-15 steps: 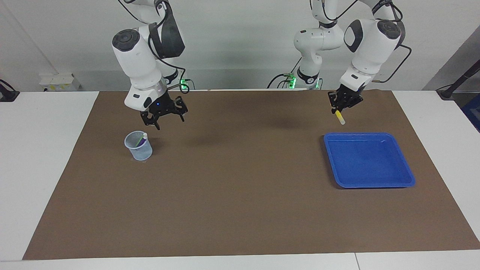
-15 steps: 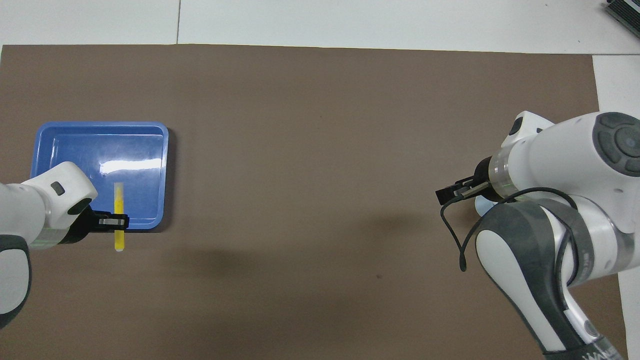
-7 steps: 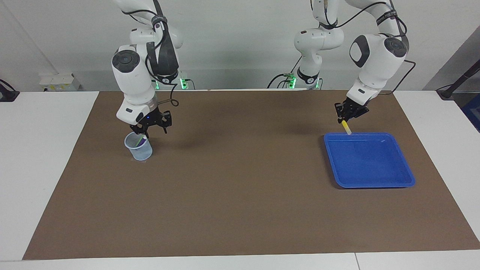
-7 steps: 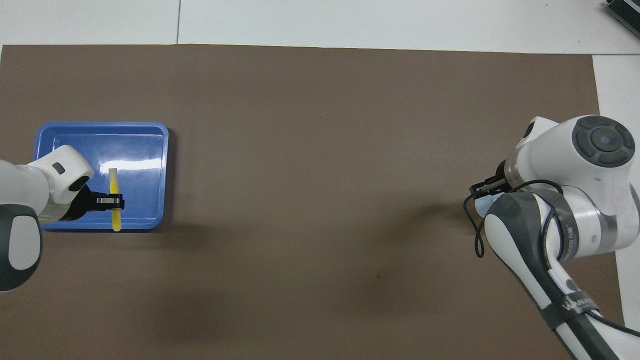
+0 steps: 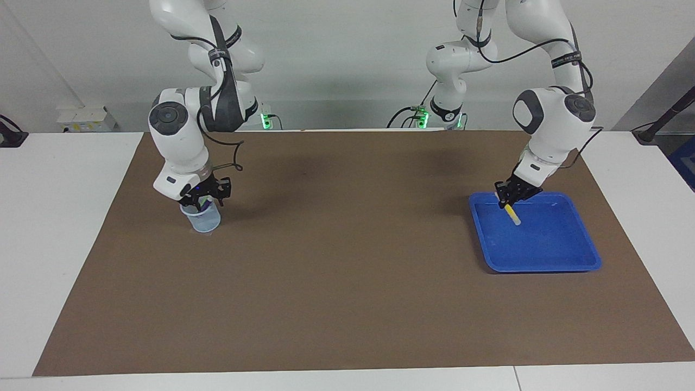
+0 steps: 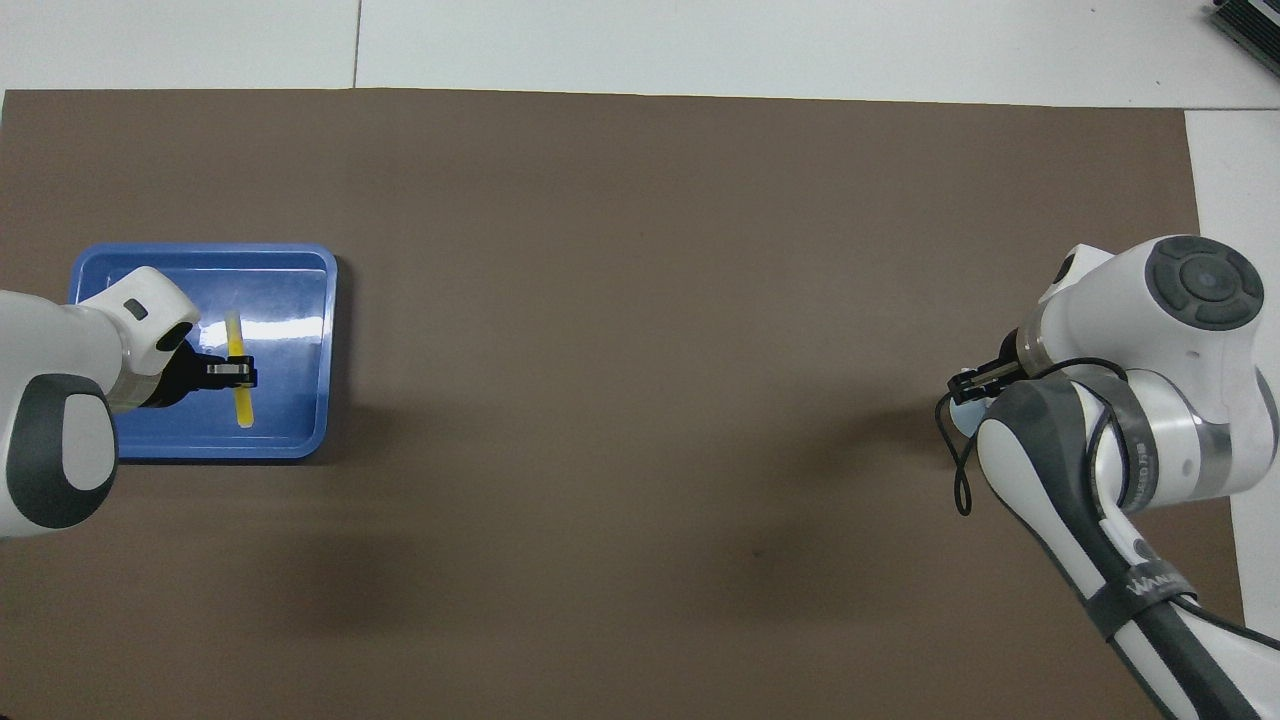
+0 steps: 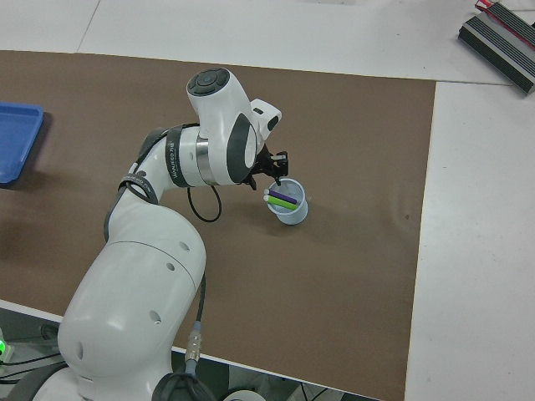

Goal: Right arm passes pens to left for tray arrangement
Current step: 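Lower the yellow pen into the tray and open the left gripper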

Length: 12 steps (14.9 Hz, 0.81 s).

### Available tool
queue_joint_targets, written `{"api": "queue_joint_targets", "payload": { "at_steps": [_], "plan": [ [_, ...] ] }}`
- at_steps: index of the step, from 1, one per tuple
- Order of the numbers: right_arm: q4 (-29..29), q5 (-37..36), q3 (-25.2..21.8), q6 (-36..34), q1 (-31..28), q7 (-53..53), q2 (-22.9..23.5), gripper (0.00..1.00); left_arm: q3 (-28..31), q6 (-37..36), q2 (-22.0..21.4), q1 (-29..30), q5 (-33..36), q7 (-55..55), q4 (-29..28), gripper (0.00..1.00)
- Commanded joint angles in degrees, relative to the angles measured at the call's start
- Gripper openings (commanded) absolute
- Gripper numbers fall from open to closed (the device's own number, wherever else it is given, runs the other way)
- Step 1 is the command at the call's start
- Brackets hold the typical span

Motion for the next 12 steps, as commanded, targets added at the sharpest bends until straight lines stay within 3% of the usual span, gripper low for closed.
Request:
{"api": "queue_joint_targets", "payload": {
  "at_steps": [1,4,7,10,12],
  "plan": [
    [-0.8,-1.2,0.7,-1.2,-1.2,0.5,-0.6,0.56,-0.4,3.8,4.1,0.7,1.7,0.3,1.3,0.0],
    [-0.7,-1.2,0.7,-2.8,-1.2,0.6,-0.7,0.53,-0.4,7.7,7.4,0.8,2.1,0.3,1.2,0.0],
    [-0.7,-1.2,0.8,-3.3,-1.2,0.6,-0.8,0.38,-0.3,11.1,10.1,0.8,2.7,0.2,1.2,0.0],
    [-0.8,-1.2,0.8,-3.2,-1.6,0.6,-0.8,0.33,-0.3,13.4,11.7,0.8,3.8,0.5,0.9,0.0],
    [-0.7,-1.2,0.7,-3.3,-1.9,0.0,-0.8,0.17,-0.4,13.4,11.8,0.8,3.8,0.5,0.9,0.25]
  ]
}}
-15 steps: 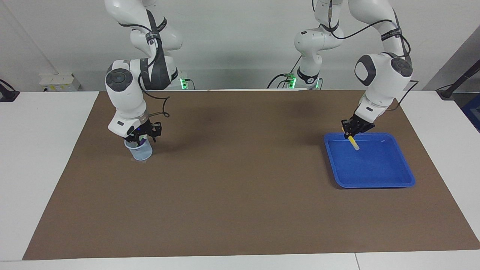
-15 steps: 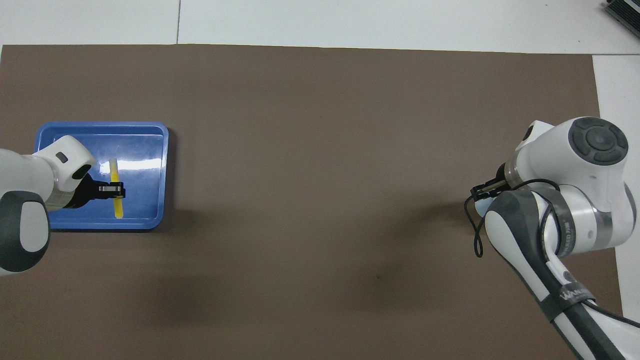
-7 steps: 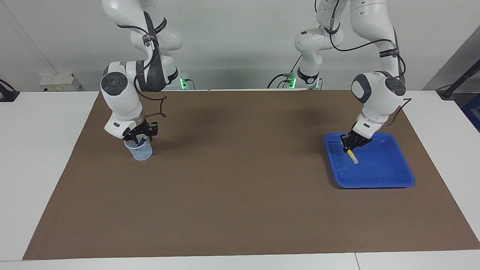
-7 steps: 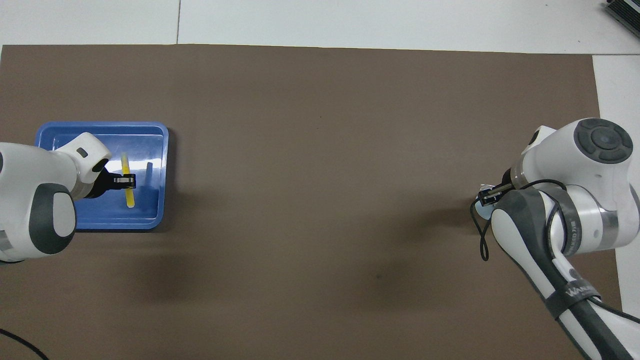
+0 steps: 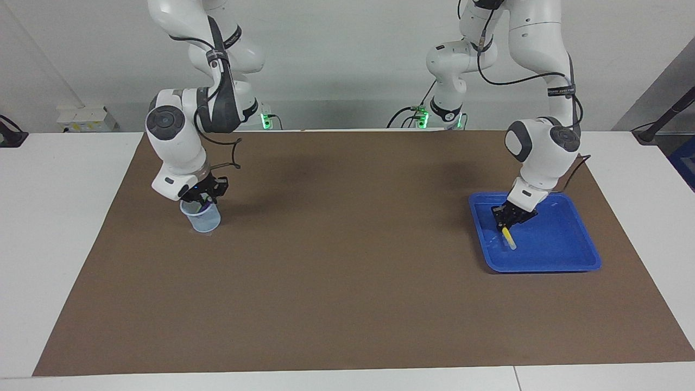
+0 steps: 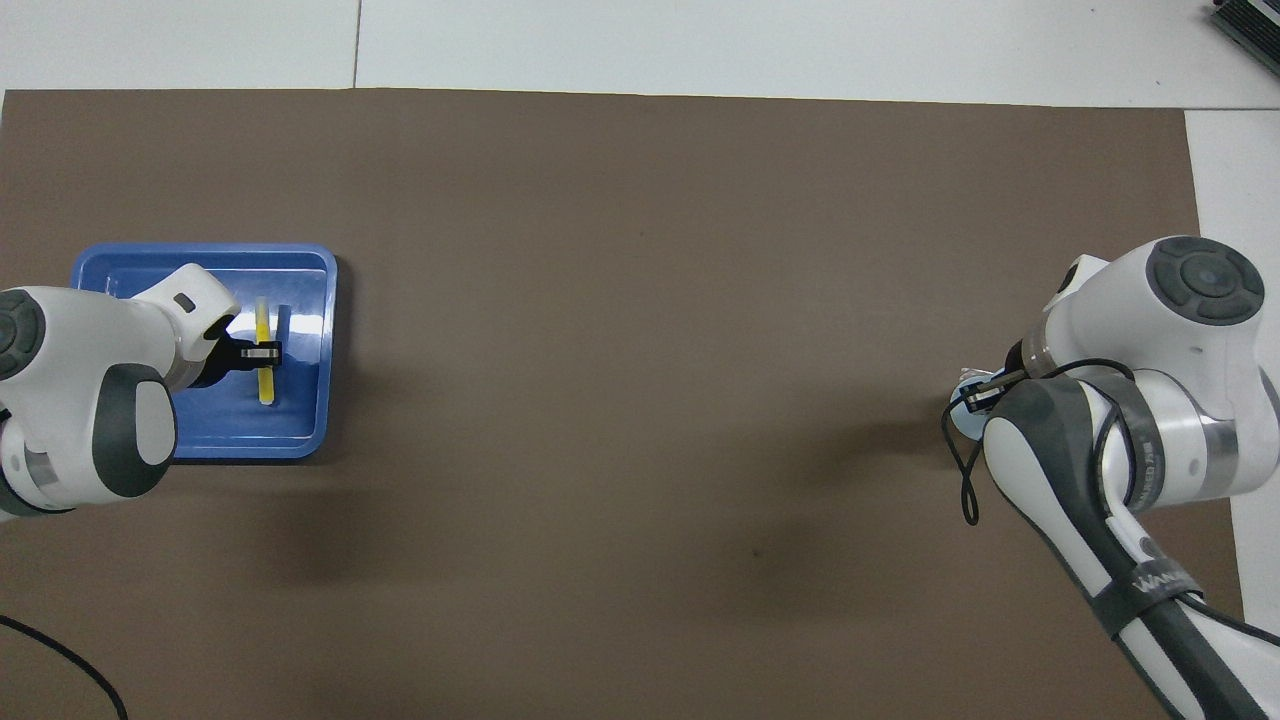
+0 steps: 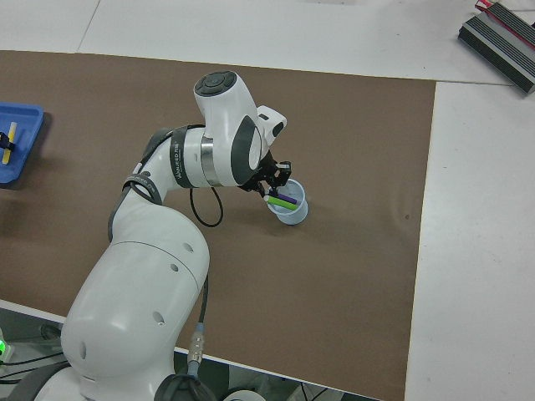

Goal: Right arm passes pens to left for tray arrangement
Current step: 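Lower the yellow pen into the tray and open the left gripper, then pull the purple pen from the cup with the right gripper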

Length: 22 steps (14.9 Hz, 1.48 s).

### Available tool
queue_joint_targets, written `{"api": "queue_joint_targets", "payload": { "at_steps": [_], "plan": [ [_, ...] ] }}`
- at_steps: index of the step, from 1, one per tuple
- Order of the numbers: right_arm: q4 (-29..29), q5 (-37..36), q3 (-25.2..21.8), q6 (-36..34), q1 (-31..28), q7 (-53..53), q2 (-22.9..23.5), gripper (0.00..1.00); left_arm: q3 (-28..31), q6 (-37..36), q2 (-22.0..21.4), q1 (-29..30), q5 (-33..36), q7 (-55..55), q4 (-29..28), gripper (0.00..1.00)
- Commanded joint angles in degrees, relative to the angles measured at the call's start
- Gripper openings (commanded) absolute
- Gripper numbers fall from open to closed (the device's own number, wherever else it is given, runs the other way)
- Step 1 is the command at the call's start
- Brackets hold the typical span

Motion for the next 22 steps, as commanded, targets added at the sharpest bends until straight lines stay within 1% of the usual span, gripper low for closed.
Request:
{"api": "queue_joint_targets", "payload": {
  "at_steps": [1,2,5,8,9,11,12,14,15,16,17,18,19,20,22],
  "plan": [
    [-0.9,-0.9,0.7,-0.6,-1.3,-0.4,-0.5,0.08,-0.4,2.4,2.8,0.8,1.5,0.4,0.4,0.39],
    [-0.5,-1.0,0.7,-1.2,-1.3,-1.7,-0.5,0.0,-0.4,2.5,2.8,0.7,1.5,0.1,0.5,0.43],
    [2.4,-1.0,0.7,-4.2,-1.6,-5.4,-0.4,0.0,-0.4,2.5,2.9,0.8,1.4,-0.3,0.9,0.43],
    [8.3,-2.3,0.8,-10.2,-1.4,-9.2,-0.5,0.0,-0.4,0.2,2.9,1.4,1.2,-0.3,2.6,0.43],
    [9.9,-2.5,0.8,-11.8,-1.3,-10.3,-0.6,0.0,-0.5,-1.6,2.8,1.3,1.1,-0.3,3.8,0.43],
    [13.4,-2.5,0.8,-15.1,-1.3,-13.8,-1.2,0.0,-0.5,-8.1,2.5,1.2,1.2,-0.3,7.7,0.45],
    [16.2,-2.5,0.8,-17.4,-1.4,-15.6,-1.2,0.0,-0.5,-11.3,2.3,1.0,1.1,-0.3,9.9,0.46],
    [21.2,-1.5,0.9,-22.0,-1.3,-17.6,-1.2,0.0,-0.5,-14.7,1.9,0.7,1.1,-0.4,11.6,0.5],
    [23.4,0.2,0.9,-24.1,-1.1,-17.5,-1.3,0.0,-0.5,-15.4,1.0,0.7,0.9,-0.4,11.8,0.51],
    [25.8,4.2,1.0,-26.3,-0.6,-17.0,-1.3,0.0,-0.5,-16.5,0.4,0.6,0.9,-0.4,12.1,0.53],
    [27.5,7.8,1.1,-27.8,-0.4,-15.9,-1.4,0.0,-0.5,-18.8,-0.2,0.5,0.8,-0.6,13.3,0.53],
    [27.9,10.8,1.3,-28.1,-0.4,-13.0,-1.6,0.0,-0.7,-22.1,-0.4,0.5,0.8,-2.0,15.0,0.53],
    [28.0,14.5,2.2,-27.9,-0.2,-9.4,-2.0,0.0,-1.0,-25.5,-0.7,0.3,0.6,-5.0,17.0,0.53],
    [27.9,18.0,2.9,-27.2,-0.1,-6.2,-2.0,0.0,-1.3,-28.7,-1.0,0.2,-1.0,-8.3,19.0,0.53],
    [27.1,23.9,4.0,-22.3,1.1,-0.8,-2.0,0.0,-2.1,-34.5,-2.6,-0.2,-8.5,-15.2,21.4,0.53]
  ]
}}
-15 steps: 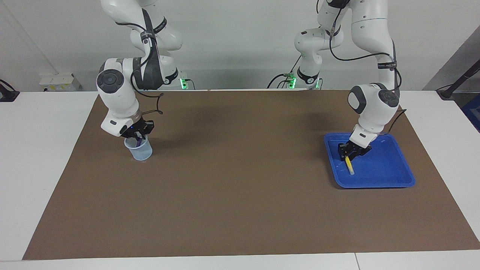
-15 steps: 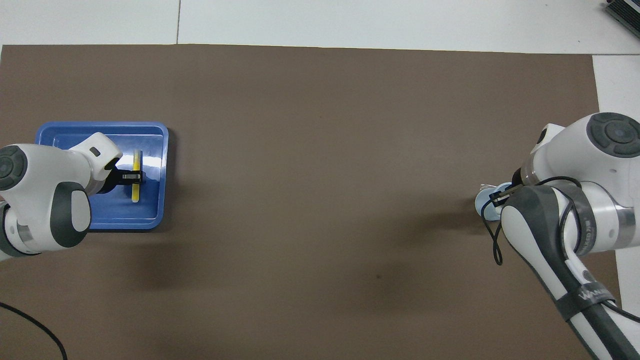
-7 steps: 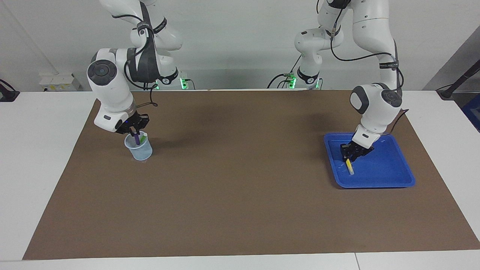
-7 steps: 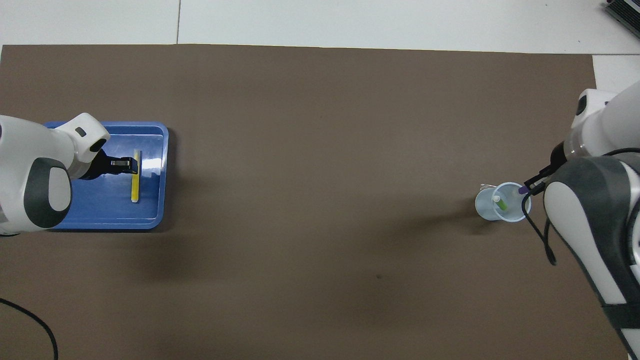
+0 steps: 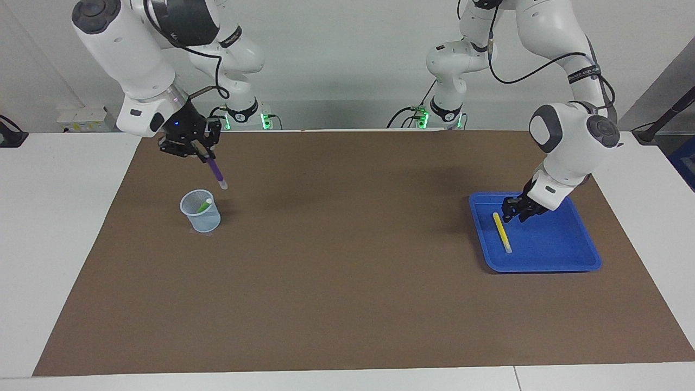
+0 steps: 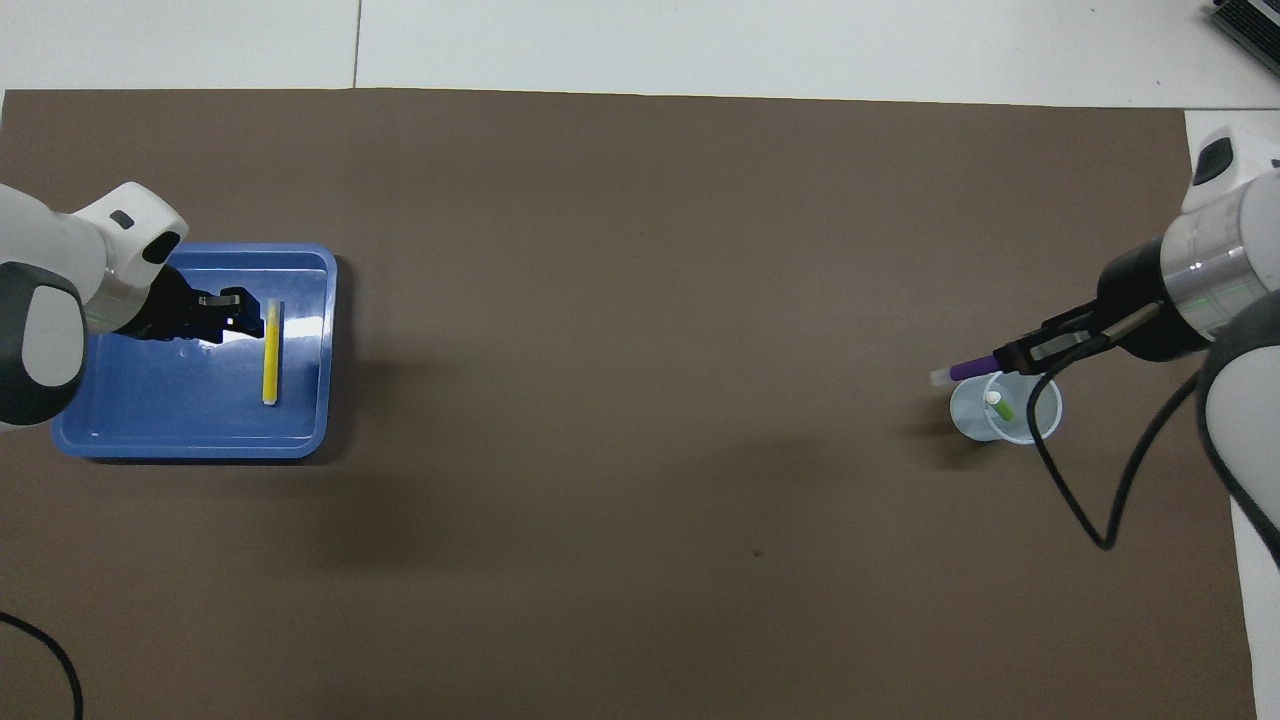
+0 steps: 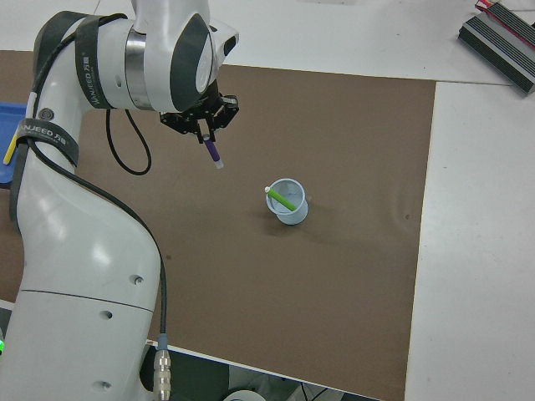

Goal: Right arm passes pens to left for tray arrangement
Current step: 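Pull the purple pen from the cup with the right gripper, then bring the purple pen to the left gripper and close the left gripper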

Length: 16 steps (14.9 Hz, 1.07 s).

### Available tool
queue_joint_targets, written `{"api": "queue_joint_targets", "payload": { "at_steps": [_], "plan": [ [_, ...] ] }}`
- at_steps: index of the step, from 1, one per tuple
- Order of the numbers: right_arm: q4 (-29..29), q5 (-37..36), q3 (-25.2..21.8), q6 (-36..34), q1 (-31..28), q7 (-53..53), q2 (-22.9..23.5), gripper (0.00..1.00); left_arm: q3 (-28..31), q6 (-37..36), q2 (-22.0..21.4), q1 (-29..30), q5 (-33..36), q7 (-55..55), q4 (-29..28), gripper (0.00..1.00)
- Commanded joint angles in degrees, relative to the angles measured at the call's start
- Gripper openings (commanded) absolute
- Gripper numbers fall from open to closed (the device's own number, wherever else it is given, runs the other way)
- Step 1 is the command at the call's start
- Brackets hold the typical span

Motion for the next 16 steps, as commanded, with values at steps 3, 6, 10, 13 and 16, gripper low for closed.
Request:
{"api": "queue_joint_targets", "payload": {
  "at_steps": [3,6,10,13,16],
  "plan": [
    [-1.4,13.6,1.6,8.7,3.2,16.7,0.3,0.0,-2.8,-8.7,-4.8,-0.6,-12.3,-22.9,2.4,0.53],
    [-4.5,20.2,1.6,16.4,6.6,24.6,-0.7,0.0,-4.8,-7.9,-7.0,-0.7,-19.3,-39.5,2.2,0.57],
    [-12.2,28.0,1.6,27.9,12.9,29.3,-3.5,0.0,-4.8,-6.4,-10.2,-2.0,-27.5,-55.7,1.7,0.64],
    [-15.2,29.3,1.6,36.8,18.4,37.5,-4.1,0.0,-4.8,-3.9,-11.7,-4.8,-29.1,-64.4,1.4,0.66],
    [-15.8,32.1,1.6,41.9,21.1,41.3,-3.9,0.0,-4.8,-0.3,-12.6,-8.0,-29.7,-72.2,0.7,0.69]
  ]
}}
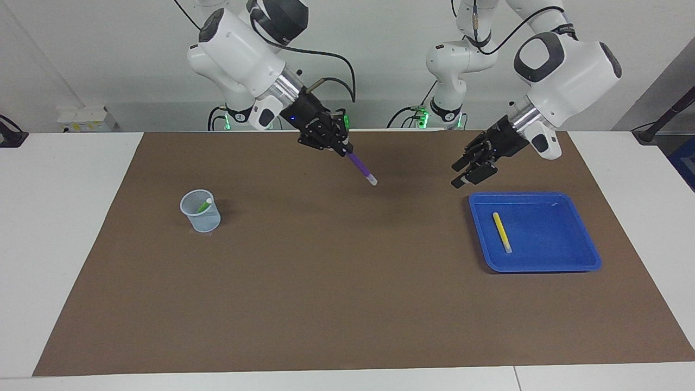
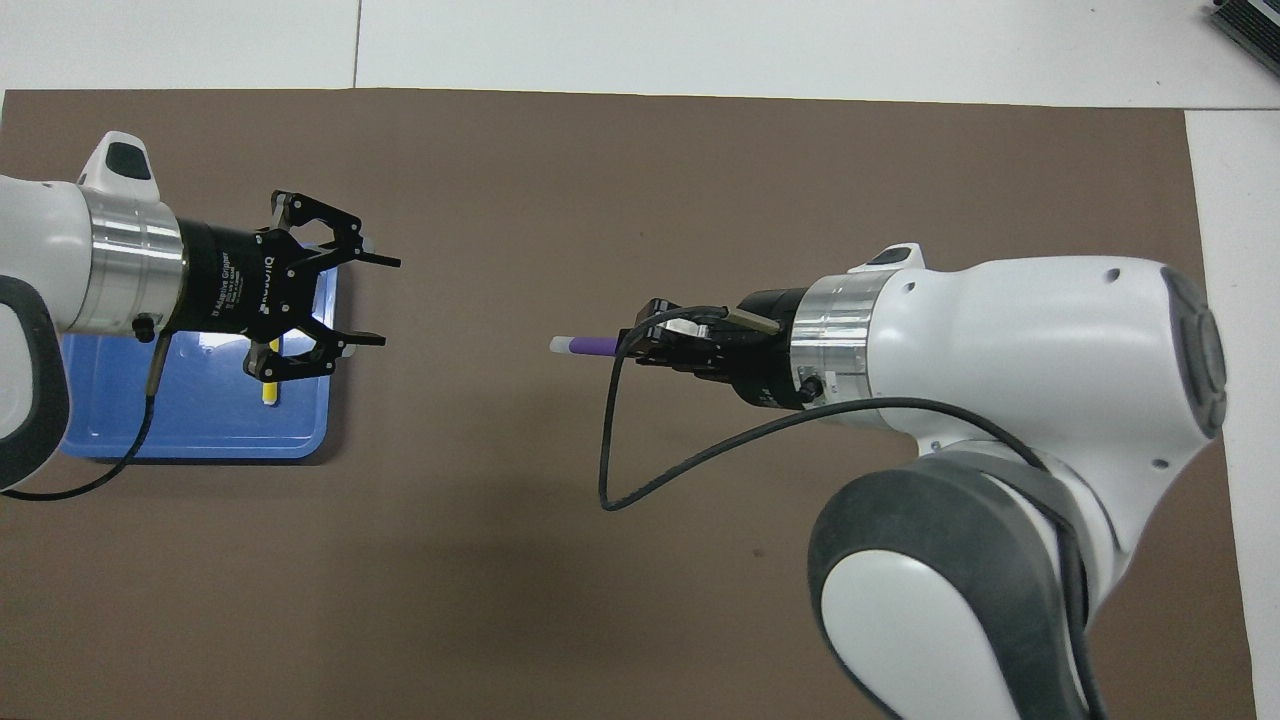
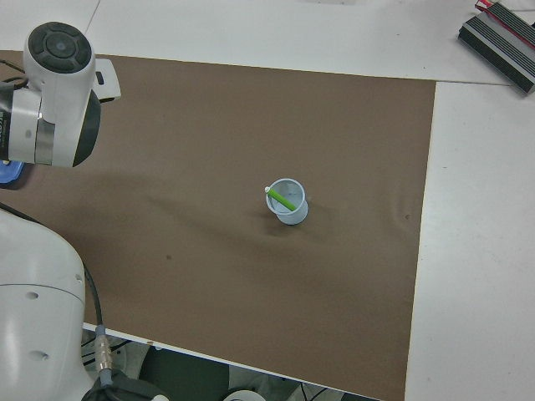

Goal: Right arm passes pens to left for tray arrangement
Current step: 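Bring the purple pen to the left gripper and close the left gripper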

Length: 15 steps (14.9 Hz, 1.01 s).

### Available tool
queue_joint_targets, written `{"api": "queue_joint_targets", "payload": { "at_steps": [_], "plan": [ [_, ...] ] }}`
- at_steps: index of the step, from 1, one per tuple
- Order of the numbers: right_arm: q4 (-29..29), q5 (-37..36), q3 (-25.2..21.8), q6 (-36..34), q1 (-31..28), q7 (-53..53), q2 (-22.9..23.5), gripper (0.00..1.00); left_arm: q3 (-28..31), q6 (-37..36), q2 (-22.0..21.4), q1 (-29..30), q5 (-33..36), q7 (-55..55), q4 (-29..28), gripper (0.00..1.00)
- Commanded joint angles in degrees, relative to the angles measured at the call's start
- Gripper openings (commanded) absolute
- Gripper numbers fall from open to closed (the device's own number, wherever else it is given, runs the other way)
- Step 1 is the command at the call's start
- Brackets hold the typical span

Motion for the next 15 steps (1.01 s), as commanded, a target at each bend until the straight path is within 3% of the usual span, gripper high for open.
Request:
{"api": "queue_joint_targets", "payload": {
  "at_steps": [1,9,15],
  "plan": [
    [-2.6,4.1,-0.2,4.9,1.7,2.7,-1.8,0.0,0.6,3.7,-2.3,-3.4,-1.2,-6.3,-2.5,0.69],
    [-4.4,5.8,-0.2,6.3,3.7,2.8,-1.8,0.0,0.6,7.3,-3.3,-8.4,-1.6,-16.6,-3.5,0.79],
    [-4.4,5.8,-0.2,6.2,3.7,2.9,-1.8,0.0,0.6,14.6,-5.7,-14.3,-1.5,-22.7,-9.5,0.88]
  ]
}}
